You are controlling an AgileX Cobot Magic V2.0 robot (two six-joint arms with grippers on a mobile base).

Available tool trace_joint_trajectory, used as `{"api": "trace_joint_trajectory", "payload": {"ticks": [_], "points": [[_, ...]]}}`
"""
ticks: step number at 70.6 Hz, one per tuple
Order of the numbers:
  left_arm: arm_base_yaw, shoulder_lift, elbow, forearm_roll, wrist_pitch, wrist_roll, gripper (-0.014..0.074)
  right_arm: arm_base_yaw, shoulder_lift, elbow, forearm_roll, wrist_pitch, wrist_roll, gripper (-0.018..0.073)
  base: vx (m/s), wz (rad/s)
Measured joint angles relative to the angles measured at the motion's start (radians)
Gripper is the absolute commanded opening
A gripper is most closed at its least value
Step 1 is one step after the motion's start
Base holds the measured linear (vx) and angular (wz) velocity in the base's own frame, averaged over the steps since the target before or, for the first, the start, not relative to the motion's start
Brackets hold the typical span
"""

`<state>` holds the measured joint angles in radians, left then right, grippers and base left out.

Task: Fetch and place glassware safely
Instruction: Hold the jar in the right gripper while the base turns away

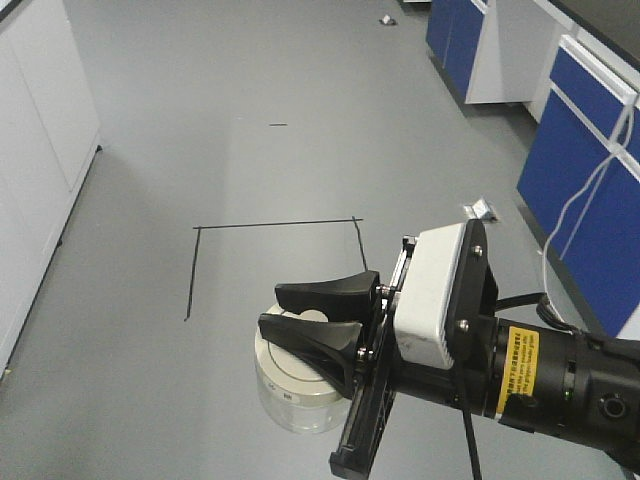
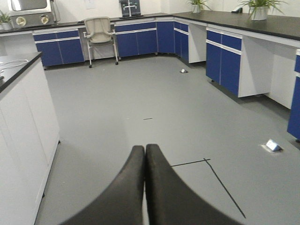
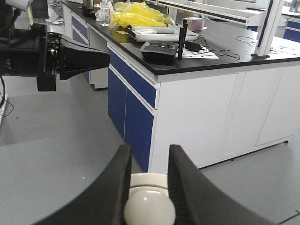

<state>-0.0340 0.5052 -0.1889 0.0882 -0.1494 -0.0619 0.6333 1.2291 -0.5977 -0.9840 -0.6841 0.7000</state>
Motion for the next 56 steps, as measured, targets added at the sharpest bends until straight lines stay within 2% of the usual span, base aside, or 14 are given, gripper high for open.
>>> {"api": "trace_joint_trajectory", "payload": {"ticks": [25, 56], "points": [[0.0, 0.0, 0.0, 0.0, 0.0, 0.0, -0.0007, 0.0, 0.0, 0.0, -0.003, 0.0, 0.0, -0.0003, 0.29, 0.12], [0.0, 0.0, 0.0, 0.0, 0.0, -0.001, -0.0007, 0.0, 0.0, 0.0, -0.003, 0.0, 0.0, -0.0003, 0.44, 0.01]]}}
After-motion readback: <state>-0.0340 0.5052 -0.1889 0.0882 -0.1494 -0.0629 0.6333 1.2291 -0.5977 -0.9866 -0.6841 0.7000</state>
